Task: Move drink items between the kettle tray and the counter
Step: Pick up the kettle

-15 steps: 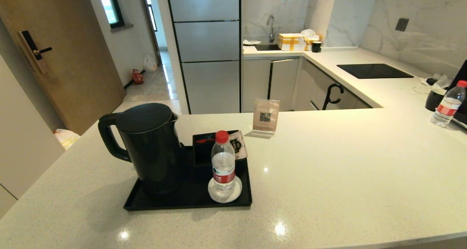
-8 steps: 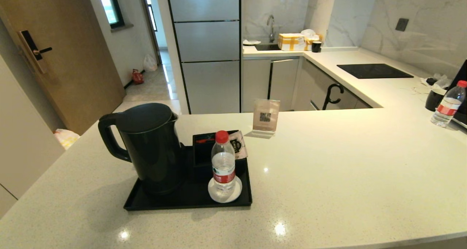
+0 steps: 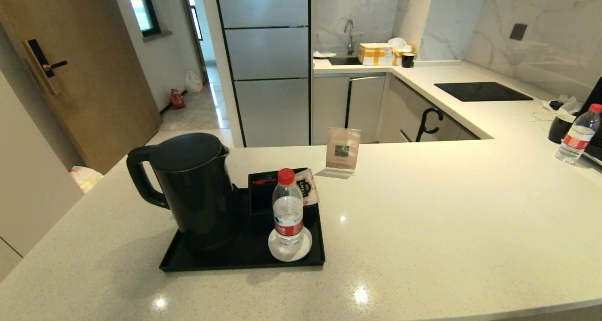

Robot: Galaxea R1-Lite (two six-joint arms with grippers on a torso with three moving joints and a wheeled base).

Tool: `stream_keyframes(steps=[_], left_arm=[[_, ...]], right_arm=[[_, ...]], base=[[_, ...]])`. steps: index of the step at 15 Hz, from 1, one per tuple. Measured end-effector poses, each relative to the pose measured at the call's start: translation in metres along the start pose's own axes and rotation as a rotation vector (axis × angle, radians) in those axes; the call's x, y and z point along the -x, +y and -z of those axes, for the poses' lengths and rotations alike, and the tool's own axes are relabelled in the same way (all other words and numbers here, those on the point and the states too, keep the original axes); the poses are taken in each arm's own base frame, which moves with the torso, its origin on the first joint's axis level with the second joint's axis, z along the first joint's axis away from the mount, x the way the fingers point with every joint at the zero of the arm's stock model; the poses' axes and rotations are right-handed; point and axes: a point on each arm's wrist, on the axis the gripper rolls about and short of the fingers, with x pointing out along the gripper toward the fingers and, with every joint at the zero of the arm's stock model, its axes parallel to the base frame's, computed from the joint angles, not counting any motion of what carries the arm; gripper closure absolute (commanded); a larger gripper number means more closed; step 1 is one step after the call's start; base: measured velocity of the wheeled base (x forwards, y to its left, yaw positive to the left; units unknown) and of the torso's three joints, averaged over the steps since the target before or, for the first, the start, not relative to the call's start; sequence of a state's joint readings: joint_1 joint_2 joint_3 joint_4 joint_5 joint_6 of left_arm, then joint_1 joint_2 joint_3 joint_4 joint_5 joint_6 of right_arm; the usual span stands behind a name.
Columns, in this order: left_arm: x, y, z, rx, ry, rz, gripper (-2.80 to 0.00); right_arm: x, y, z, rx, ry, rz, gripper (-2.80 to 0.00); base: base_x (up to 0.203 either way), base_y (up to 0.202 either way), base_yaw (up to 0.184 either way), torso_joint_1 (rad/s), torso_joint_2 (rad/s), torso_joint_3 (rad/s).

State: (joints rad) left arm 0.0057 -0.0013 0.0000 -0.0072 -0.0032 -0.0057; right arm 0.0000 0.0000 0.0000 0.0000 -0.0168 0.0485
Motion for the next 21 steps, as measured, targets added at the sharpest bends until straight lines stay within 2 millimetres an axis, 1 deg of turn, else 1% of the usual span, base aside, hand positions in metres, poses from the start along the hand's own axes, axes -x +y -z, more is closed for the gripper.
stream_keyframes(steps=[21], left_arm=[[0.0000, 0.0000, 0.0002, -0.007, 0.003, 0.001, 0.00]], right_arm=[[0.0000, 0.0000, 0.0000, 0.003, 0.000, 0.000, 0.00]], base=[[0.000, 0.000, 0.000, 0.000, 0.00, 0.000]])
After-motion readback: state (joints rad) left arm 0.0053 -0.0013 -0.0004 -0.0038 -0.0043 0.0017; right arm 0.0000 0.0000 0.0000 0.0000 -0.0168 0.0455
